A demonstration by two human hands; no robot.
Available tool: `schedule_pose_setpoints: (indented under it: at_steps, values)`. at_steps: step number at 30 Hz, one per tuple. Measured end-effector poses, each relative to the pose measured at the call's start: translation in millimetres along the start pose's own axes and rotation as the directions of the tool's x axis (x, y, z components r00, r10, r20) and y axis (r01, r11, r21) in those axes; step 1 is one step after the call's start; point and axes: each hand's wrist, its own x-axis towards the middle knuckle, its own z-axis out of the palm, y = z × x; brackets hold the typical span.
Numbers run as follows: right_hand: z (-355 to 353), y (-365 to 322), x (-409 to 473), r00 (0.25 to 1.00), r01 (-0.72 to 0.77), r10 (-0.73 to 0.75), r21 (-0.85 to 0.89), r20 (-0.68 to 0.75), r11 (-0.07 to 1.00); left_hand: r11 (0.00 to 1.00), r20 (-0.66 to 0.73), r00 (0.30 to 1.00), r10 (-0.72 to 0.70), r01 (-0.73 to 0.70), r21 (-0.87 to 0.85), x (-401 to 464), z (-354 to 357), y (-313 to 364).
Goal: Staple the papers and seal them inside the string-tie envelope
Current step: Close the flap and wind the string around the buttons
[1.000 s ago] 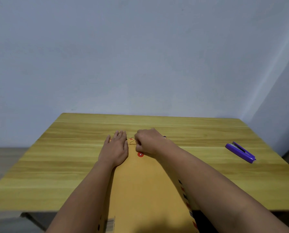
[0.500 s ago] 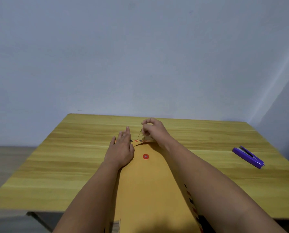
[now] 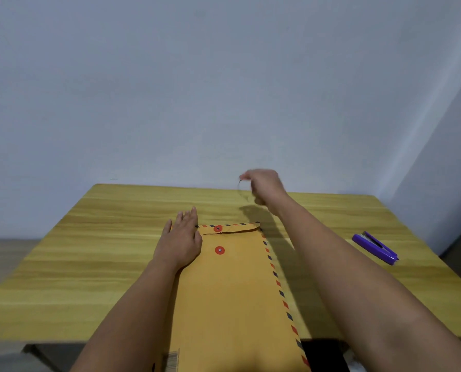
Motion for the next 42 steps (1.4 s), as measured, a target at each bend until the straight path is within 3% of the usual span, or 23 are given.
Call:
schedule_pose_setpoints:
  at_steps: [1,2,4,7,10,14,17,20,22,24,26,28,32,36,38,42]
  values:
    - [-1,3,-3,0.993,0.029,0.01,-0.336,0.116,0.941,1.0,0.0,1.0,-0.003,0.003,-0.001,0,0,0]
    - [2,6,-7,0.973,0.081,0.063,-0.589,0.22,0.804,1.0,-0.002,1.0,-0.006,0.006,-0.003,1,-1,1]
    - [12,8,-21,0.932,0.178,0.18,-0.833,0.313,0.524,1.0,-0.01,1.0,-0.015,0.015,-0.007,2,-1,1]
    - [27,15,-36,0.922,0.282,0.178,-0.912,0.343,0.298,1.0,-0.014,1.0,-0.028,0.028,-0.001,2,0,2]
    - [34,26,-50,0.892,0.407,0.089,-0.873,0.443,0.268,1.0,-0.005,1.0,-0.026,0.026,0.006,0,-1,3]
    - [32,34,-65,0.864,0.5,-0.252,-0.801,0.436,0.328,0.999,-0.002,1.0,0.005,-0.005,0.053,1,-2,3]
    - [33,44,-64,0.879,0.475,-0.378,-0.623,0.292,0.622,0.998,0.005,1.0,-0.003,0.003,0.063,0,-2,4]
    - [41,44,-62,0.921,0.358,-0.317,-0.171,0.226,0.918,0.998,0.006,1.0,-0.017,0.017,0.061,-1,-3,5]
    - [43,38,-62,0.948,0.212,-0.223,0.072,0.228,0.975,0.998,-0.002,1.0,-0.023,0.023,0.059,0,-3,6]
    - [44,35,-61,0.967,0.133,-0.152,0.104,0.203,0.986,0.998,-0.007,1.0,-0.028,0.028,0.056,0,-3,6]
    - [44,38,-54,0.983,0.146,-0.127,-0.15,0.132,0.978,0.998,-0.005,0.999,-0.035,0.035,0.057,0,-2,5]
    - [44,47,-49,0.988,0.124,-0.072,-0.426,0.136,0.896,0.997,-0.007,0.999,-0.036,0.036,0.063,0,-2,5]
    - [43,66,-58,0.973,0.226,-0.088,-0.786,0.215,0.576,0.998,-0.015,0.999,-0.038,0.039,0.043,2,-1,5]
    - [44,79,-71,0.898,0.411,-0.282,-0.873,0.338,0.263,0.998,-0.01,0.999,-0.044,0.044,0.044,1,-1,5]
    - [42,84,-75,0.855,0.471,-0.311,-0.872,0.414,0.133,0.998,-0.009,0.999,-0.04,0.04,0.046,1,-1,5]
    - [38,84,-83,0.807,0.523,-0.313,-0.852,0.501,-0.015,0.997,-0.01,0.999,-0.04,0.041,0.058,1,-1,5]
